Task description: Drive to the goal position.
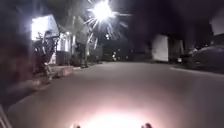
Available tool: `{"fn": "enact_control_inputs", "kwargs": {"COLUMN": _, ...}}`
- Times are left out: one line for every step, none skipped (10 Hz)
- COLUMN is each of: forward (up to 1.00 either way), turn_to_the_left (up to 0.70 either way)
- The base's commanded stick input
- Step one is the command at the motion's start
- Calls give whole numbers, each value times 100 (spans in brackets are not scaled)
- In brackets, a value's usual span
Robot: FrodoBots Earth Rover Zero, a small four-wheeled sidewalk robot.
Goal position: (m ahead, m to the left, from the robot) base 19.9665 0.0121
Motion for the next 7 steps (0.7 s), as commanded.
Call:
{"fn": "enact_control_inputs", "kwargs": {"forward": 100, "turn_to_the_left": 0}}
{"fn": "enact_control_inputs", "kwargs": {"forward": 100, "turn_to_the_left": 0}}
{"fn": "enact_control_inputs", "kwargs": {"forward": 100, "turn_to_the_left": 0}}
{"fn": "enact_control_inputs", "kwargs": {"forward": 100, "turn_to_the_left": 0}}
{"fn": "enact_control_inputs", "kwargs": {"forward": 100, "turn_to_the_left": 0}}
{"fn": "enact_control_inputs", "kwargs": {"forward": 100, "turn_to_the_left": 0}}
{"fn": "enact_control_inputs", "kwargs": {"forward": 100, "turn_to_the_left": 0}}
